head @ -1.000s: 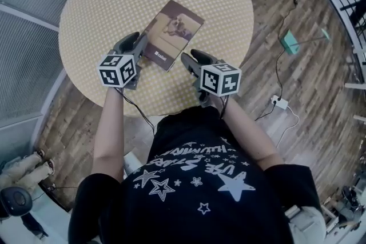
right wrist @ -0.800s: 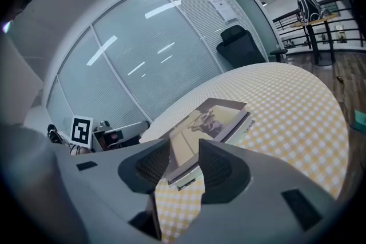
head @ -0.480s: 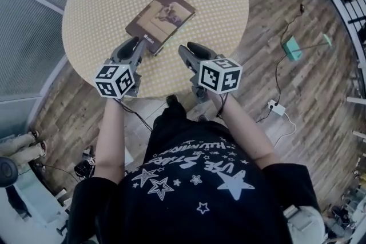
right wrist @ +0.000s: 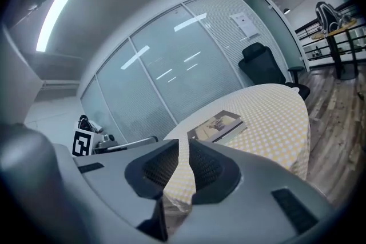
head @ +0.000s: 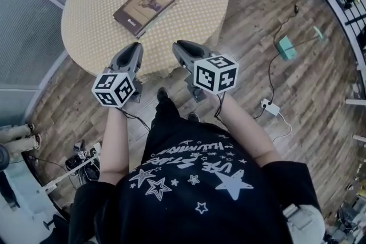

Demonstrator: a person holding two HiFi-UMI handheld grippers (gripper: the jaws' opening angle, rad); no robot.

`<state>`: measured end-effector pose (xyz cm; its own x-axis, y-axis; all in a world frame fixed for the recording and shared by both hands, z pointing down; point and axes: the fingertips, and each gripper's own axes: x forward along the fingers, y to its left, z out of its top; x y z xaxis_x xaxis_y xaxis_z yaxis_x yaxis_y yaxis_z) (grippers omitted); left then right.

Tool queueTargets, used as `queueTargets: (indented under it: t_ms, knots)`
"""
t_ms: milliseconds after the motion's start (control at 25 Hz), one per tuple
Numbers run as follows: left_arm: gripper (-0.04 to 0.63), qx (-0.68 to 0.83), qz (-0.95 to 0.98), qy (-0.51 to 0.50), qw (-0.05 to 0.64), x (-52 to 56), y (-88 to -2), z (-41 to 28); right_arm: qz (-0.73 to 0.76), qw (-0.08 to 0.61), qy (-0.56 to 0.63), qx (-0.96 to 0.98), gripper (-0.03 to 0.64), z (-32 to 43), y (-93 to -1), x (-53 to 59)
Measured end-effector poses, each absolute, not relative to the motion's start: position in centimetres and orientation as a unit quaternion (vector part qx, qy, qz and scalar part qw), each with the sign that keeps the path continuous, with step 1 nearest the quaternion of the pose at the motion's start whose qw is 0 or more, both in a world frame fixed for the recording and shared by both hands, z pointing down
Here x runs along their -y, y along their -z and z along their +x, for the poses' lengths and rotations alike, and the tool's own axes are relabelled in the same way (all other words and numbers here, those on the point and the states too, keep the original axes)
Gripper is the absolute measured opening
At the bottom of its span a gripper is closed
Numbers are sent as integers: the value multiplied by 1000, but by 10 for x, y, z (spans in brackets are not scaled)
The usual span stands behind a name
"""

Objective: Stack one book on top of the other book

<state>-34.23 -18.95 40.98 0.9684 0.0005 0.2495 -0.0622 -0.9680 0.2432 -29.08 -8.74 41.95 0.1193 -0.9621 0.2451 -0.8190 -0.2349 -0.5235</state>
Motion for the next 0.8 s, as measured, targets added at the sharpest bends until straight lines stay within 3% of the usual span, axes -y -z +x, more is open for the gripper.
queueTargets:
  t_ms: [800]
  knots:
    - [9, 52, 991, -92, 82, 102, -364, -422, -697, 101, 223, -674, 35, -358, -377, 34]
